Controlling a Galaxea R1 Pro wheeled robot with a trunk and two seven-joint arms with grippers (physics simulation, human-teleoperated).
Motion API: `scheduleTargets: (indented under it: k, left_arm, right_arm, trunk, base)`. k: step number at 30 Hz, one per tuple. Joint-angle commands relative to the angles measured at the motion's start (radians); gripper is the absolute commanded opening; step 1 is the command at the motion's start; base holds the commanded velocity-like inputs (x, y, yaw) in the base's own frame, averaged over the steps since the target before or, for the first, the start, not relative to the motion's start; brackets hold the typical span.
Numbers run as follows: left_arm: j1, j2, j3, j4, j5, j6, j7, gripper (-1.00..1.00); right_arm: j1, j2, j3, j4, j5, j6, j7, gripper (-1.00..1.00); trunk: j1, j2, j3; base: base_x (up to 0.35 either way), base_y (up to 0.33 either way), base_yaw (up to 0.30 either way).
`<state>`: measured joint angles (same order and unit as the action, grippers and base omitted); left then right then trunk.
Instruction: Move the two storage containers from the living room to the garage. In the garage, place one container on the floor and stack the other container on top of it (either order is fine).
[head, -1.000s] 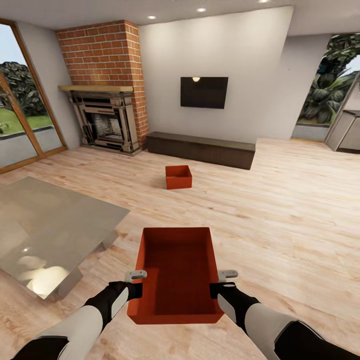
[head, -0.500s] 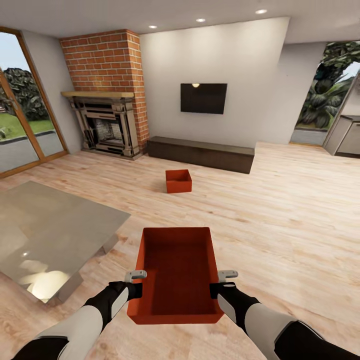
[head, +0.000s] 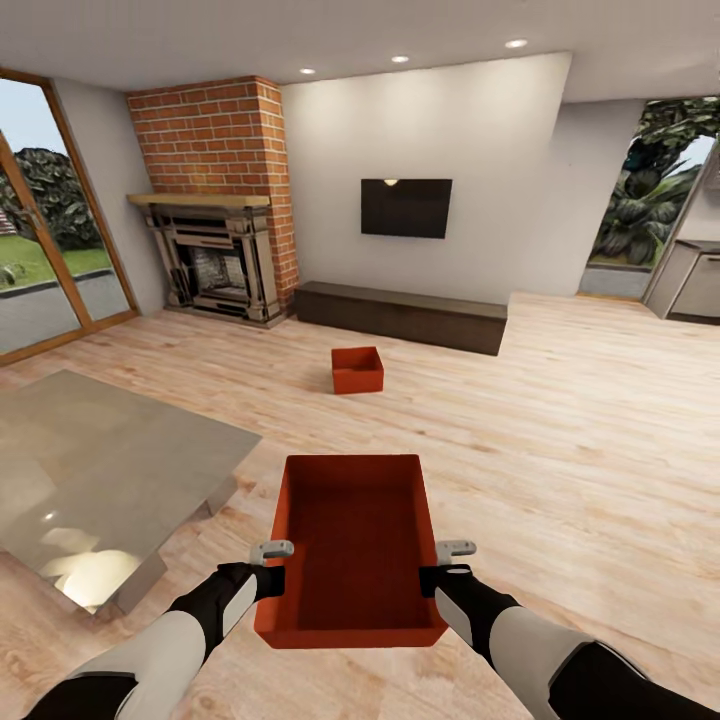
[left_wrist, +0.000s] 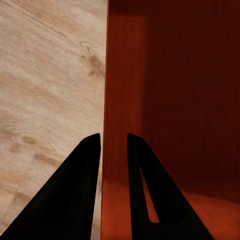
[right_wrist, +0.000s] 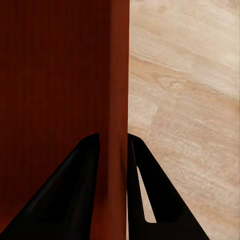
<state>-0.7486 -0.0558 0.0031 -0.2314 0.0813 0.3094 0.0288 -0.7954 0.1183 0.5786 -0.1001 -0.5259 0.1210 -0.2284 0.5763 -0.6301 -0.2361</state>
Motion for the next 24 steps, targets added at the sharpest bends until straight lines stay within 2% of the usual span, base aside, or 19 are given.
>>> scheduleTargets:
  k: [1, 24]
  left_arm:
    - [0.000, -0.001, 0.003, 0.000, -0.009, 0.007, 0.008, -1.00]
    - [0.000, -0.001, 0.003, 0.000, -0.009, 0.007, 0.008, -1.00]
  right_arm:
    - [-0.001, 0.003, 0.021, -0.016, 0.006, 0.006, -0.006, -1.00]
    - [-0.001, 0.003, 0.021, -0.016, 0.006, 0.006, -0.006, -1.00]
  trunk:
    - [-0.004, 0.006, 0.003]
    - [-0.092, 0.167, 0.112]
  base:
    - [0.000, 0.000, 0.000]
    - [0.000, 0.000, 0.000]
